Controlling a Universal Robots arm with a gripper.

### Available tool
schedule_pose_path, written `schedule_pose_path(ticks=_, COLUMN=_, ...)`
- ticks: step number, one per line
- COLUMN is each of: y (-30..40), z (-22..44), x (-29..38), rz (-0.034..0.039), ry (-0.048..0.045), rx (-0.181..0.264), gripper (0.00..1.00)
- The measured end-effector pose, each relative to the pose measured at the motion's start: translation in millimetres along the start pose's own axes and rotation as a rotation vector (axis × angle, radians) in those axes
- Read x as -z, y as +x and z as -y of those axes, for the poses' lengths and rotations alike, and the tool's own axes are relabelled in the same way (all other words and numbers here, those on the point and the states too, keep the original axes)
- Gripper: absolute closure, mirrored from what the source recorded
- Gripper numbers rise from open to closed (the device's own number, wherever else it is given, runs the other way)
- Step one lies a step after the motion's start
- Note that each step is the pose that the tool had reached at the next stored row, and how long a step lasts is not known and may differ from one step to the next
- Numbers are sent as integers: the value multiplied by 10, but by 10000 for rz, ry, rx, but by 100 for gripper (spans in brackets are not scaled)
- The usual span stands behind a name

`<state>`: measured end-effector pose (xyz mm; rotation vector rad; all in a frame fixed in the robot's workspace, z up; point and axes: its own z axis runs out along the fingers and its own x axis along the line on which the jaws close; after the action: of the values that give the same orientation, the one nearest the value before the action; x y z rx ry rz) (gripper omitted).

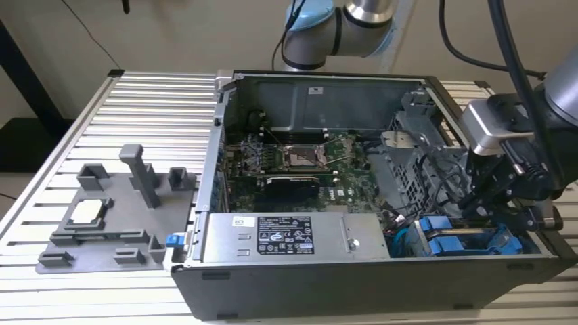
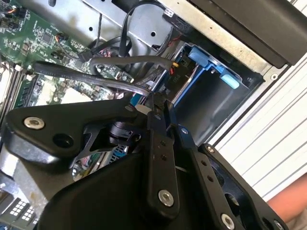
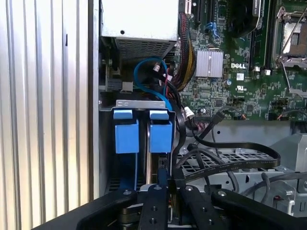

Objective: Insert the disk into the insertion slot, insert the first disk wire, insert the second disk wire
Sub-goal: 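Insert the second disk wire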

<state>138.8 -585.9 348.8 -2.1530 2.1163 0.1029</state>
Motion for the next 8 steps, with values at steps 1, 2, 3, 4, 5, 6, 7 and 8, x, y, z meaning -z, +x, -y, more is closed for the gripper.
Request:
schedule_pose_path(ticks=1, y=1, z=0, x=-5, rz=-1, ry=1, rx=-3, gripper=84)
schedule_pose_path(ticks=2, y=2, z=0, x=-11, rz=-1, ry=1, rx=-5, gripper=84)
schedule_pose_path(ticks=3, y=3, z=0, x=-18, rz=-2, ry=1, rx=-6, gripper=84)
schedule_pose_path(ticks=4, y=4, z=0, x=-25, rz=-2, ry=1, rx=-7, gripper=84)
schedule_pose_path(ticks=5, y=4, z=1, x=-30, rz=-2, ry=1, rx=-7, gripper=84)
schedule_pose_path(ticks=6, y=5, z=2, x=-36, rz=-2, ry=1, rx=-7, gripper=84)
schedule_pose_path(ticks=7, y=6, z=4, x=-42, rz=-2, ry=1, rx=-7, gripper=84)
schedule_pose_path(ticks=8, y=7, z=5, x=-47, rz=-1, ry=1, rx=-8, gripper=84)
